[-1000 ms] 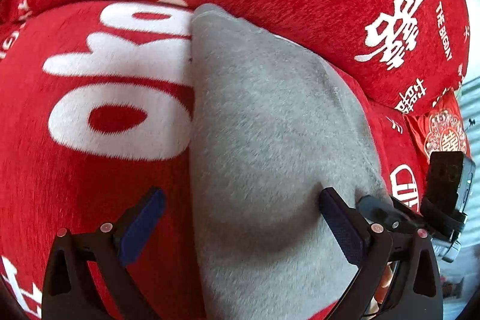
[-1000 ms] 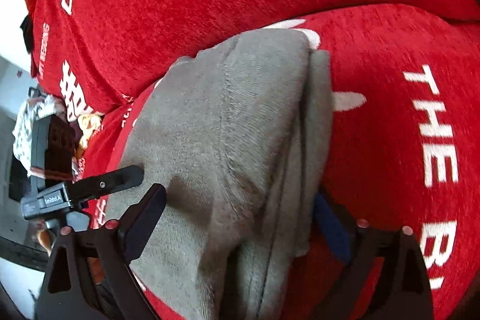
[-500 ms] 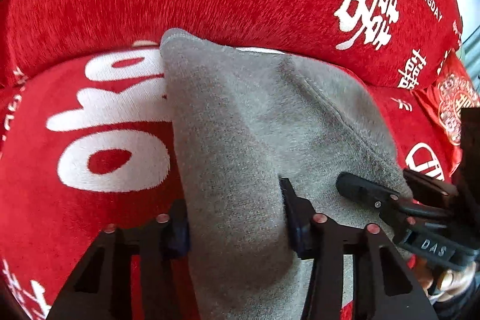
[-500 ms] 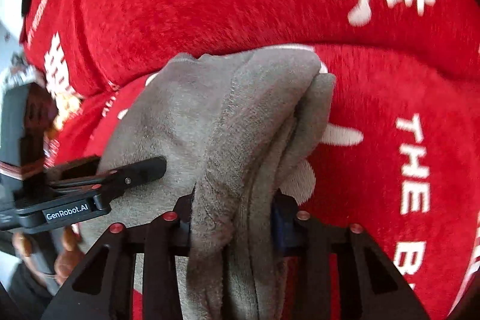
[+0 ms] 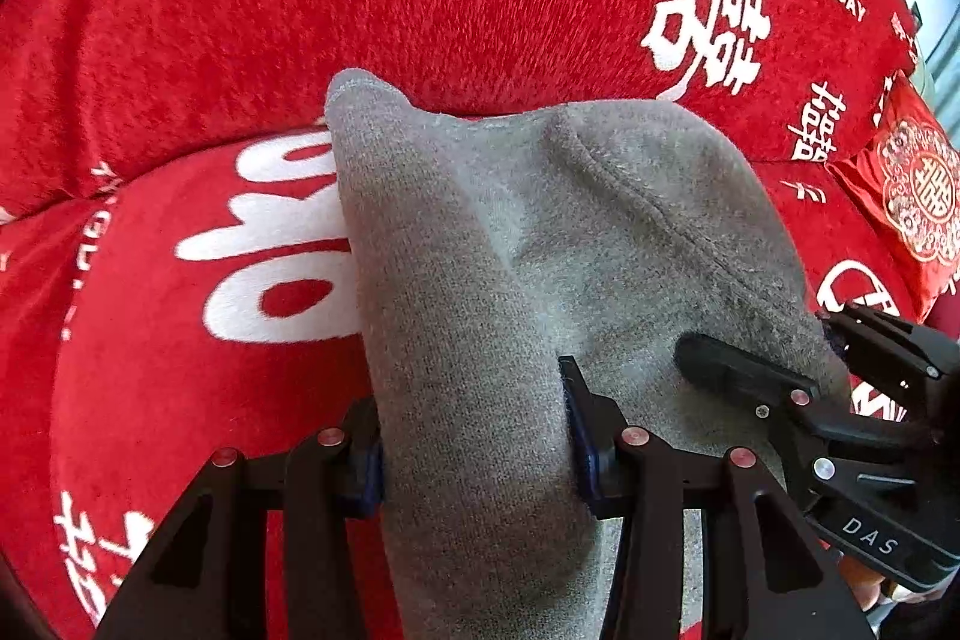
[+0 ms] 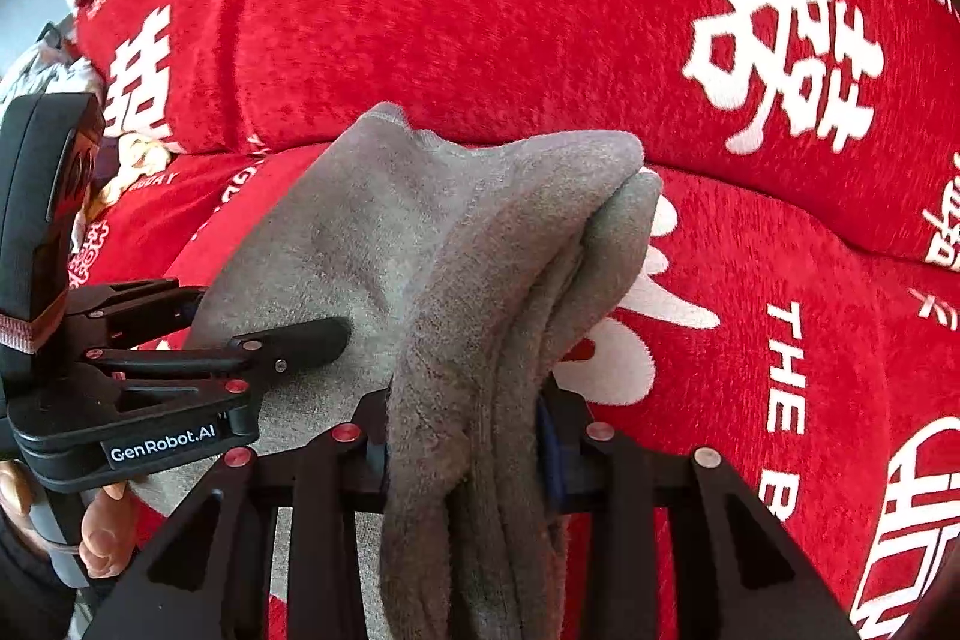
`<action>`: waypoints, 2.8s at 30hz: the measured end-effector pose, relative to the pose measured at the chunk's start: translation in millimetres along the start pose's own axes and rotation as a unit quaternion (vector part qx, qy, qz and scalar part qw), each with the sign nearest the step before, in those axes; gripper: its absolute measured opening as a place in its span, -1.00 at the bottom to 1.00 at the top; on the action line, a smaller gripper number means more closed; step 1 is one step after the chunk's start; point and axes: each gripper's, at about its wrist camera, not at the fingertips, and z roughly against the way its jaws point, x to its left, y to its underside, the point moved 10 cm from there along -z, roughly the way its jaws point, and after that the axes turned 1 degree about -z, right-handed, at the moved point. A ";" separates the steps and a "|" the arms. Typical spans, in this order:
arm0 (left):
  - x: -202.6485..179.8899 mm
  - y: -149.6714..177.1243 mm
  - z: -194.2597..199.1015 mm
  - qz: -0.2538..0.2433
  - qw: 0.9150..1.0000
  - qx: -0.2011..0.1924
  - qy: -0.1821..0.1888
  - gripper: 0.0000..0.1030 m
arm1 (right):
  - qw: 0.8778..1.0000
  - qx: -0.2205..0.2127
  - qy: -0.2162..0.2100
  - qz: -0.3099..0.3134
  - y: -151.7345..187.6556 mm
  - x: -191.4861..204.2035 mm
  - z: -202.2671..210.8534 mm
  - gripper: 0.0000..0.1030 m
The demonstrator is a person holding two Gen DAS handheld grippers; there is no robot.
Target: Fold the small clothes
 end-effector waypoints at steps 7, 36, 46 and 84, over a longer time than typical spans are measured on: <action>5.7 22.1 29.4 -0.007 1.000 -0.018 -0.023 -0.06 | 1.000 -0.021 0.006 0.016 15.2 30.2 22.1 -0.27; -1.9 110.6 72.2 -0.039 0.997 -0.046 -0.052 -0.06 | 0.998 -0.062 0.015 0.026 96.1 87.0 61.0 -0.28; -4.3 140.9 68.3 -0.046 0.996 -0.050 -0.058 -0.06 | 0.998 -0.069 0.005 0.012 126.0 90.3 57.4 -0.28; 61.5 115.3 17.7 0.086 0.994 0.015 -0.060 0.85 | 0.990 -0.029 -0.132 -0.041 89.3 60.5 4.1 0.11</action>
